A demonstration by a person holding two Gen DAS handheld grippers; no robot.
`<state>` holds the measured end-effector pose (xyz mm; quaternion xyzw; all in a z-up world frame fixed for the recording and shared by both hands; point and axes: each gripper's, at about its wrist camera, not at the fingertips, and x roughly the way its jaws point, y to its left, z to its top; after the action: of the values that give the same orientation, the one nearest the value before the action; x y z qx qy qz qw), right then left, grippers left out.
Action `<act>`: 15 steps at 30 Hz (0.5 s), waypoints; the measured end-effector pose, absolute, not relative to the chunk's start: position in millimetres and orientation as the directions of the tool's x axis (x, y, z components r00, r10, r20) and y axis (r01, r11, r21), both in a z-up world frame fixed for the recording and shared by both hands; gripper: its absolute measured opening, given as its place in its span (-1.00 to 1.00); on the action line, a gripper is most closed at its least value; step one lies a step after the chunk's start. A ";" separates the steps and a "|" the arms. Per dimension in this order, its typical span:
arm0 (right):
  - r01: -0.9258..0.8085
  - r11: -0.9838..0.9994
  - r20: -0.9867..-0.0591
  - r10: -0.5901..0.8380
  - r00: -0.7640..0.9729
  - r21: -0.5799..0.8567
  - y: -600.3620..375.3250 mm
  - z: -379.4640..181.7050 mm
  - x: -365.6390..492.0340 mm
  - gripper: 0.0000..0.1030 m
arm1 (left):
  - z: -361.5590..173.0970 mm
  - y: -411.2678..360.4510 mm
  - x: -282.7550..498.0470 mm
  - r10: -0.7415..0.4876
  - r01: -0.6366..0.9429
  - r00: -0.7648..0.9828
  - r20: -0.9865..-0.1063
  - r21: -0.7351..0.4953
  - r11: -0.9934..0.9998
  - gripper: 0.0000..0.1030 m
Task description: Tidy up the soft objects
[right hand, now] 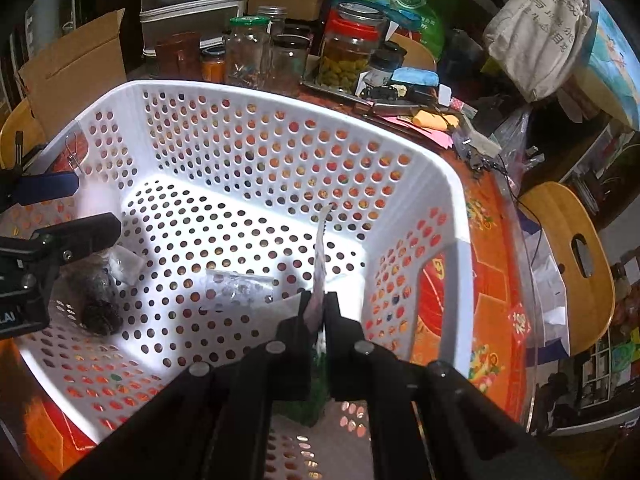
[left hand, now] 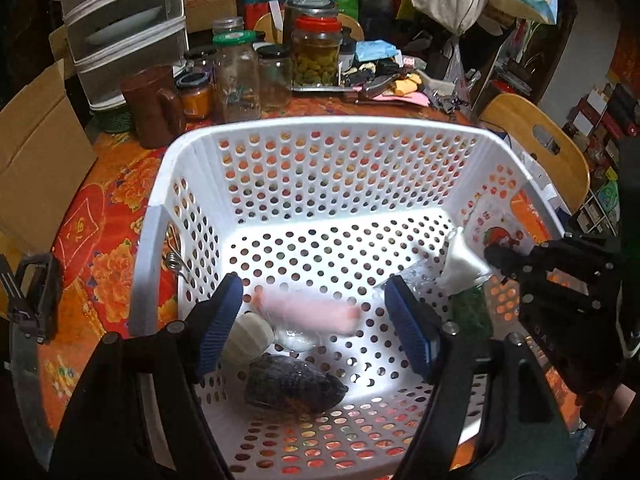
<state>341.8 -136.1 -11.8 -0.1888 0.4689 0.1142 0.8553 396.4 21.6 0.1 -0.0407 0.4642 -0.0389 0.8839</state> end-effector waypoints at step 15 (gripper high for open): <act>-0.342 0.937 -0.740 0.179 0.648 -0.073 -173.9 43.0 295.4 0.90 | 62.6 27.6 321.1 -0.129 0.075 0.689 -0.714 -0.107 0.991 1.00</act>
<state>295.4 -173.9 43.0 -0.1034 0.3937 0.1446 0.9019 321.1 27.6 62.6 -0.0347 0.3907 -0.0556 0.9182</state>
